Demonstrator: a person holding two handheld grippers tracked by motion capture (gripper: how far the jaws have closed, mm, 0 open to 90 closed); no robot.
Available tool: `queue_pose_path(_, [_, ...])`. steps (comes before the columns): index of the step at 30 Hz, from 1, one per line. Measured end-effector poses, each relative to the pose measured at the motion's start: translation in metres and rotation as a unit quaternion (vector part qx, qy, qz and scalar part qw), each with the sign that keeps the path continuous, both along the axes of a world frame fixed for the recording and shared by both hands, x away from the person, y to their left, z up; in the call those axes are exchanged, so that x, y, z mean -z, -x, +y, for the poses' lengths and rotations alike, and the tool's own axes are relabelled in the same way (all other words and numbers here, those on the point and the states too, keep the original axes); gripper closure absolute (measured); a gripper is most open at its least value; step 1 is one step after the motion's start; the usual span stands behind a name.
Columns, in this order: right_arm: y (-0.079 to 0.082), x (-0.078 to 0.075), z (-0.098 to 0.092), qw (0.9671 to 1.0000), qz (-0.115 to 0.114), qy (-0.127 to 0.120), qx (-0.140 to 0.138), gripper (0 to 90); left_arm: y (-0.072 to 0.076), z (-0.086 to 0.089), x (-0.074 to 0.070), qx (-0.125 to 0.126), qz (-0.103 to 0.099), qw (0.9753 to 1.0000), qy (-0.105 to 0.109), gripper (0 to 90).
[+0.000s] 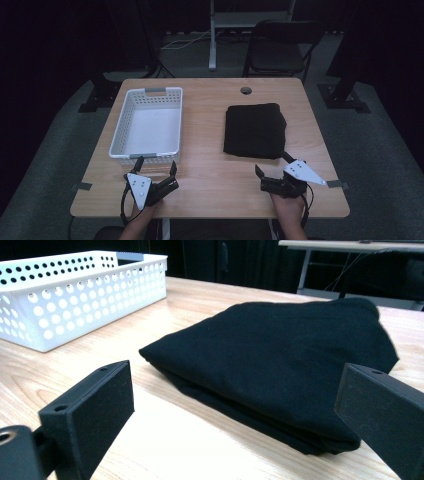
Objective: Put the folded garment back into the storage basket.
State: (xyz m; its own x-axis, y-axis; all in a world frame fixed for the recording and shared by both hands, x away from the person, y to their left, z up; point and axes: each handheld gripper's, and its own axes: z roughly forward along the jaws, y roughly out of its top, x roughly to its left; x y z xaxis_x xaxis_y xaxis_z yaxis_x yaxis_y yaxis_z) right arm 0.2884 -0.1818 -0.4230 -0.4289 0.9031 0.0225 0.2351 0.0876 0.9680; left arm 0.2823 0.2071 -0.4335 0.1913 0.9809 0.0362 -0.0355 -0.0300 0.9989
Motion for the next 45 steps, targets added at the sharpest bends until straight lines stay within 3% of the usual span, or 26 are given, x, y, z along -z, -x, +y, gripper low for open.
queue_pose_path(27, [-0.009, 0.002, 0.008, 0.9972, 0.050, 0.024, -0.051, 3.6, 0.001, 0.002, 0.000, 0.007, -0.002, 1.0000, 0.003, 1.5])
queue_pose_path(31, [-0.008, 0.001, 0.008, 0.9954, 0.047, 0.014, -0.082, 4.4, 0.002, 0.002, 0.000, 0.008, -0.002, 1.0000, 0.006, 1.5])
queue_pose_path(45, [-0.008, -0.001, 0.010, 0.9950, 0.055, 0.017, -0.082, 4.5, 0.001, 0.001, 0.000, 0.011, 0.004, 0.9999, -0.002, 1.5])
